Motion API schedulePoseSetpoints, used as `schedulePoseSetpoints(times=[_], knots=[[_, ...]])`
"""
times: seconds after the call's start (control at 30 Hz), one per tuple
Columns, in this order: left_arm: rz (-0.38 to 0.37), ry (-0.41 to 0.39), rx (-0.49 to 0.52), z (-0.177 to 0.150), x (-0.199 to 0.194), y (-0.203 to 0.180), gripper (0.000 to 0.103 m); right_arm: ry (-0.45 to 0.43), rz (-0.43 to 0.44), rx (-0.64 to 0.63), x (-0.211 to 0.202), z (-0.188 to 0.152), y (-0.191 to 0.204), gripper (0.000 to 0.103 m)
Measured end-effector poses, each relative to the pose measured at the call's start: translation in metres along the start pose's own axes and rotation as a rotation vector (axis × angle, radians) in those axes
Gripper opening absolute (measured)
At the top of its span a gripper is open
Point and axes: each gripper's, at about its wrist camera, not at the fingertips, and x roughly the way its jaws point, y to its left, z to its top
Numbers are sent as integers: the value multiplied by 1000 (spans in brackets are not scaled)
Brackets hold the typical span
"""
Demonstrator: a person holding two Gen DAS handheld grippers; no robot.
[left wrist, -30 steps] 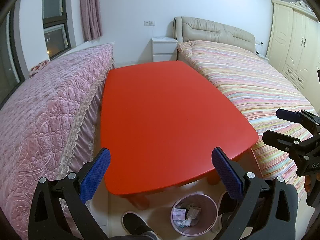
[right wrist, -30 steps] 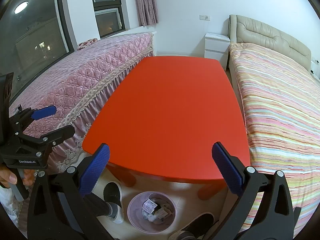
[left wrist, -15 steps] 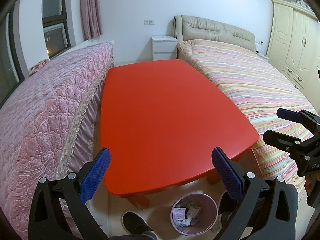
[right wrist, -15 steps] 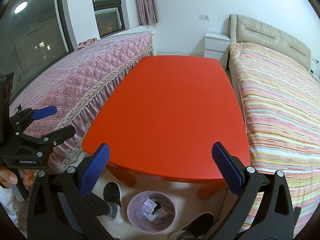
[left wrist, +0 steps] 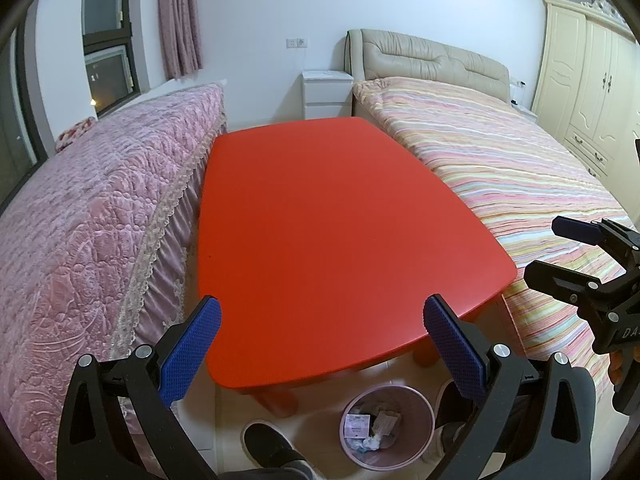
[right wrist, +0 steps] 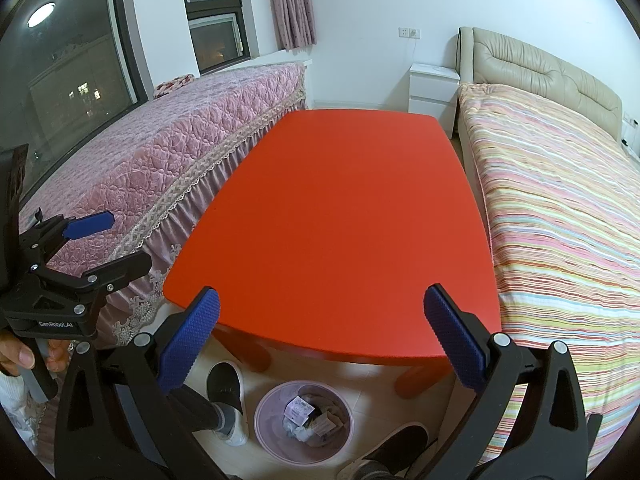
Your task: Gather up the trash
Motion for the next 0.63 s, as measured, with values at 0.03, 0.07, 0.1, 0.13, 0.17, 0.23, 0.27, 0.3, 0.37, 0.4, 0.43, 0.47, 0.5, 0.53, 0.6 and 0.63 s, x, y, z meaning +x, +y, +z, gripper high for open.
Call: schedulePoseSetpoints(times=[0.03,0.07,0.1,0.13,0.17,0.23,0.27,0.3,0.37,0.4,0.43,0.47,0.5,0.53,0.6,0.63], knots=[[-1,1,0,0,0,0,97,0,0,0,0,-1,0,100],[-2,1,0,0,0,0,97,0,0,0,0,0,0,100],[-3,2,0,0,1,0,97,1,1,0,0,0,0,100],[-4,2,-1,0,1,-1,97,1,0,1,0,0,0,100],[-6,3,0,0,1,-1,97,2,-1,2,1,-1,0,100],[-6,2,0,0,1,-1,97,2,-2,3,1,-1,0,100],[-6,2,0,0,2,-1,97,2,-2,5,1,-2,0,100],[-7,3,-2,0,2,-1,97,2,-3,5,1,-2,0,100],[-6,2,-7,0,2,0,97,2,-2,5,1,-4,0,100],[-5,3,-8,0,2,0,97,1,-4,6,1,-3,-1,100],[-4,9,-9,0,3,0,97,1,-4,6,1,-4,0,100],[-4,13,-10,1,4,0,97,1,-3,6,2,-4,0,100],[-3,18,-12,1,4,0,97,1,-2,5,2,-4,0,100],[-2,21,-13,1,5,0,97,0,-2,5,2,-5,0,100],[1,24,-22,0,5,1,97,1,0,5,3,-5,0,100],[4,23,-23,0,5,2,97,2,1,5,3,-5,1,100]])
